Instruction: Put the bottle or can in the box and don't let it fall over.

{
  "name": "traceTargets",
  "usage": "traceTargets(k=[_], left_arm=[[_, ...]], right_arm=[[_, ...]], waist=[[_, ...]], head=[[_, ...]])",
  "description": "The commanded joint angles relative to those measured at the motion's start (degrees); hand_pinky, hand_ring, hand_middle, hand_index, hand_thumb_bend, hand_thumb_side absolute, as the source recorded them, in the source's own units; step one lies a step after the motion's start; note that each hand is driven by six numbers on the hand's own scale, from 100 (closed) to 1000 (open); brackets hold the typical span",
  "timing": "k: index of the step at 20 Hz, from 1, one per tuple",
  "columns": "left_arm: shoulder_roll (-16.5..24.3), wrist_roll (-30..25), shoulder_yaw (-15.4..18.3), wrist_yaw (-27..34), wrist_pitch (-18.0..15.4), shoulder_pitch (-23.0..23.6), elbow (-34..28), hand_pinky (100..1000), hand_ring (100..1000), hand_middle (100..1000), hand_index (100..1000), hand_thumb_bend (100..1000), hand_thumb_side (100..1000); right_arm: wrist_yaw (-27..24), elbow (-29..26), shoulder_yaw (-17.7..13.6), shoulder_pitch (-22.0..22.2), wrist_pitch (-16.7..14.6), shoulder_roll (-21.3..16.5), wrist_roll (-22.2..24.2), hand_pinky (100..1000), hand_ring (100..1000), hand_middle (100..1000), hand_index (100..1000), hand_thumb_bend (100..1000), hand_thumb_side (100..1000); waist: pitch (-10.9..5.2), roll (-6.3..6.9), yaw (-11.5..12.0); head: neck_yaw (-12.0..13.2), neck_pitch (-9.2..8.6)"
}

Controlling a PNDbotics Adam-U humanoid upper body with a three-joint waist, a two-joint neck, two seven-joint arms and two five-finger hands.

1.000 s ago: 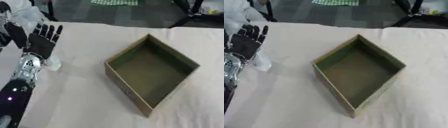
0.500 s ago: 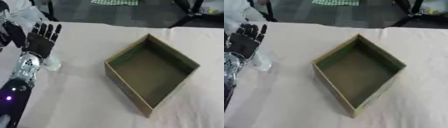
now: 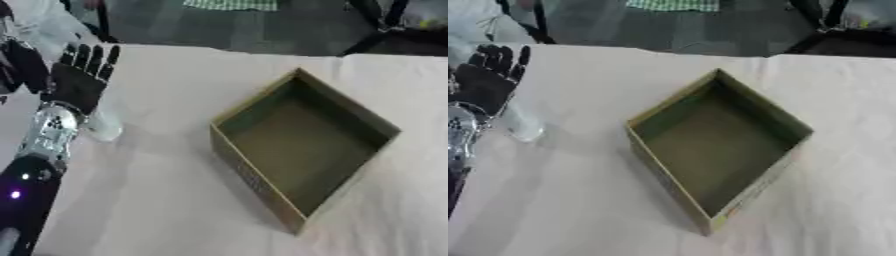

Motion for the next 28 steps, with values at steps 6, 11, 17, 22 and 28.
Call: traceTargets(k=[6,11,17,22,28], left_arm=[[1.74,0.00,0.73,0.00,-0.36,-0.87,-0.58,644,371,261,1000,717,724],[1.71,0.06,0.85,0.05,-0.53,-0.84,-0.36,644,370,260,1000,715,724],[2.25,-0.04,0.89,-0.26,-0.63,-1.23,-1.32,653,372,263,1000,710,720],[2.60,0.18,0.90,-0.56,-0.57,-1.51,-1.86,654,372,264,1000,707,719],[2.70,0.32,0.90,-0.61,-0.57,-1.66,-2.08,654,372,264,1000,705,718]], right_arm=[[0.28,-0.42,-0.44,-1.16,-0.17,-1.64,0.11,810,739,731,879,100,714],[0.32,-0.39,-0.43,-1.12,-0.14,-1.65,0.12,810,739,731,879,100,715],[0.41,-0.29,-0.36,-1.03,-0.10,-1.59,0.16,810,739,731,880,100,717],[0.43,-0.26,-0.36,-0.81,-0.07,-1.62,0.20,810,739,731,880,100,719],[0.40,-0.34,-0.44,-0.64,-0.07,-1.71,0.14,810,739,731,880,100,718]], waist=[[-0.82,-0.10,-0.04],[-0.78,-0.06,-0.07],[-0.93,0.12,-0.03],[-1.08,0.31,0.08],[-1.23,0.40,0.01]], head=[[0.39,-0.66],[0.33,-0.75],[0.37,-0.75],[0.34,-0.77],[0.30,-0.74]])
